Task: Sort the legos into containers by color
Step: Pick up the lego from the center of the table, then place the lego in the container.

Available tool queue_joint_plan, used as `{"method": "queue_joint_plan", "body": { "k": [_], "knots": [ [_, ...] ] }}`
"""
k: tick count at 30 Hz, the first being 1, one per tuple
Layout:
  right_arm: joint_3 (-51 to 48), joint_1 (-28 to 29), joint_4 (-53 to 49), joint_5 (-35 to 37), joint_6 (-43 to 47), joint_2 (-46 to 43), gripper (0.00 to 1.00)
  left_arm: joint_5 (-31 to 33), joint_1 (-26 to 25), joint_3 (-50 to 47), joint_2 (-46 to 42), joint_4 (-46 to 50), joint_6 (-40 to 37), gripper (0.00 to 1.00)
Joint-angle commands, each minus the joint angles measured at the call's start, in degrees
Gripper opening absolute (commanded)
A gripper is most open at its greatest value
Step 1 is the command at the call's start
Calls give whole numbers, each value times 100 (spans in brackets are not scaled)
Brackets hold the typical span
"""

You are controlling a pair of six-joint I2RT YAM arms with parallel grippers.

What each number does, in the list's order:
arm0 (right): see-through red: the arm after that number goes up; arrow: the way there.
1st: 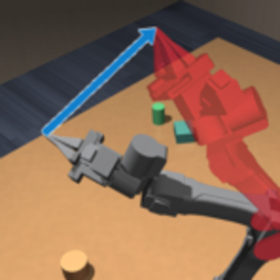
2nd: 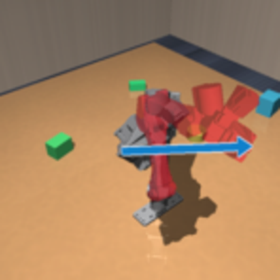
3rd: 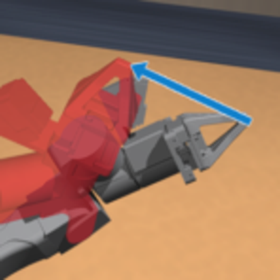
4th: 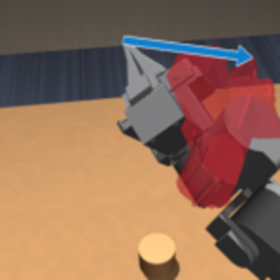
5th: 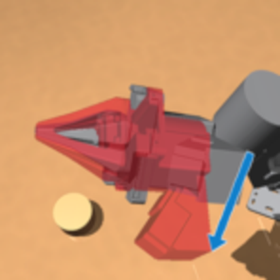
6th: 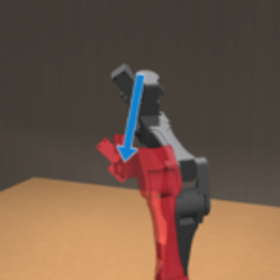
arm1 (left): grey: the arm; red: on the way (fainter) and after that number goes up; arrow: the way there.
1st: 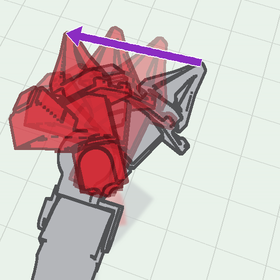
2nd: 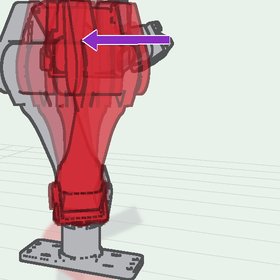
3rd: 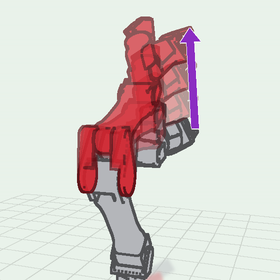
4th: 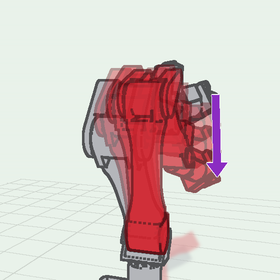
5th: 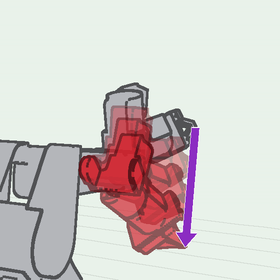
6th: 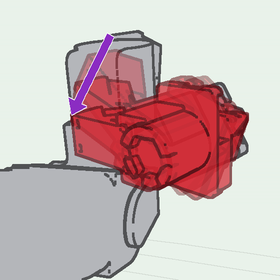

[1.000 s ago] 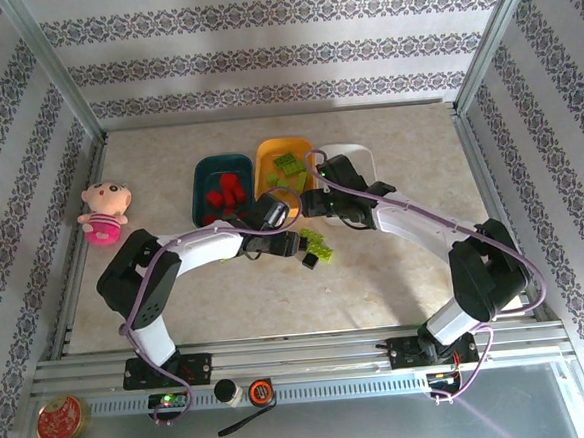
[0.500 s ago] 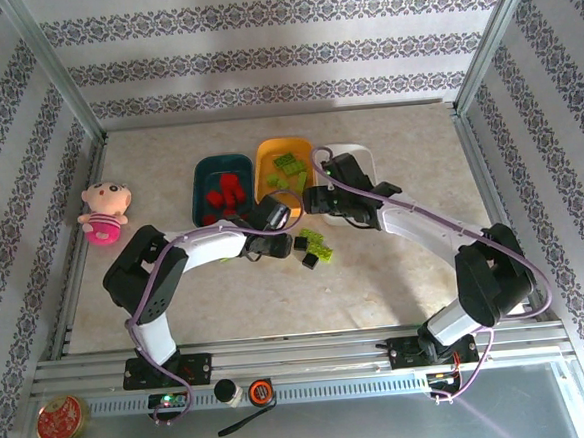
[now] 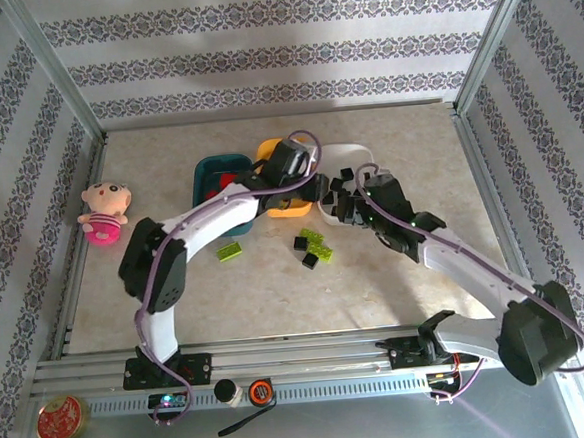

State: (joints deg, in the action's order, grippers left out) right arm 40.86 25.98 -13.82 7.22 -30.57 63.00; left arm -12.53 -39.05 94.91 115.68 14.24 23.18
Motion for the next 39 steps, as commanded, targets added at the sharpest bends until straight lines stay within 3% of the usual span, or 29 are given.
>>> {"method": "queue_joint_plan", "body": {
  "k": [1,9,17,23,28,34,39],
  "knots": [
    [-344,-72,-14,282,-127,-534,77,-378,-42,779,802,192,190,34],
    [-932,-119,19,-43,-83,-1412,80,-774,-42,2765,2219,665,583,43],
    [-964,-119,53,-305,-55,-1366,80,-918,-8,2763,1828,537,718,65],
    [-731,-80,159,-874,122,-791,78,-851,192,687,263,-702,1007,77],
    [-324,392,316,-1214,334,163,78,-516,307,-1514,-1275,-1373,1101,84],
    [531,1185,345,-1014,594,1505,77,263,338,-3644,-3048,-1374,1115,89],
    [1204,1475,251,-788,512,2512,75,1083,415,-4847,-4543,-823,1138,96]
  ]
}}
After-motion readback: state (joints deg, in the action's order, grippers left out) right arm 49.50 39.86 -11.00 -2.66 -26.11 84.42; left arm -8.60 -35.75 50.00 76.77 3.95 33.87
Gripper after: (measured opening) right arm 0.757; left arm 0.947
